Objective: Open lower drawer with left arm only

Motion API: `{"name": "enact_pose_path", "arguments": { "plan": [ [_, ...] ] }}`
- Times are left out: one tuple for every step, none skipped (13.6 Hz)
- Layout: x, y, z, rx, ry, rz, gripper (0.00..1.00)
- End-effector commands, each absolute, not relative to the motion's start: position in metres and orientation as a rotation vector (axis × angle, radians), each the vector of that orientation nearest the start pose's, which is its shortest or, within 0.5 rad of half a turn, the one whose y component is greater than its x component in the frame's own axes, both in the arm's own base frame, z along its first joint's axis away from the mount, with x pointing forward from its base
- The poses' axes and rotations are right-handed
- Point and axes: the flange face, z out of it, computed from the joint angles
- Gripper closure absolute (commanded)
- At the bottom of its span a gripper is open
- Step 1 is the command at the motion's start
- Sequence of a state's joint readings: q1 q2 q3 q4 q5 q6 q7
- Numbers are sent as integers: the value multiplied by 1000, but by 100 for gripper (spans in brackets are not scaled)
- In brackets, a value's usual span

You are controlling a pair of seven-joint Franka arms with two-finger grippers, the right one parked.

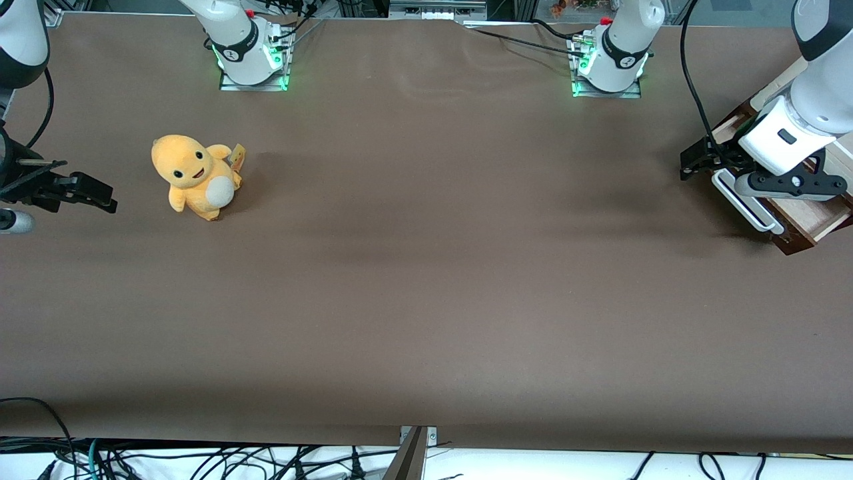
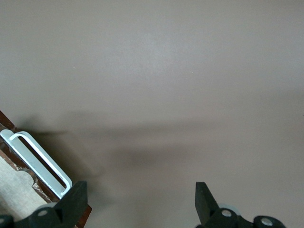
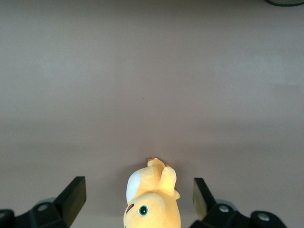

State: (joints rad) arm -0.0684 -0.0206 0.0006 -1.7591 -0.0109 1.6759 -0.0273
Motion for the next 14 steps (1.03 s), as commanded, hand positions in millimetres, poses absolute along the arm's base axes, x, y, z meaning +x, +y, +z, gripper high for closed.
{"name": "enact_pose_path", "arguments": {
  "plan": [
    [542,-36,559,-3157,68,86,0],
    [543,-30,560,-3159,51,84,0],
    [543,-28,560,-3160,44,83,0],
    [543,-28,560,-3160,44,86,0],
    [543,-28,560,-3160,46,86,0],
    [542,-28,560,-3159,44,88,0],
    [542,-28,560,-3159,44,88,0],
    [542,-26,560,-3159,42,91,0],
    [542,-22,560,-3160,30,91,0],
    [542,-24,560,-3159,34,103,0],
    [541,-24,560,-3158,34,105,0],
    [542,-23,560,-3158,32,103,0],
    [542,-23,560,-3158,32,103,0],
    [541,-23,560,-3158,34,105,0]
  ]
}}
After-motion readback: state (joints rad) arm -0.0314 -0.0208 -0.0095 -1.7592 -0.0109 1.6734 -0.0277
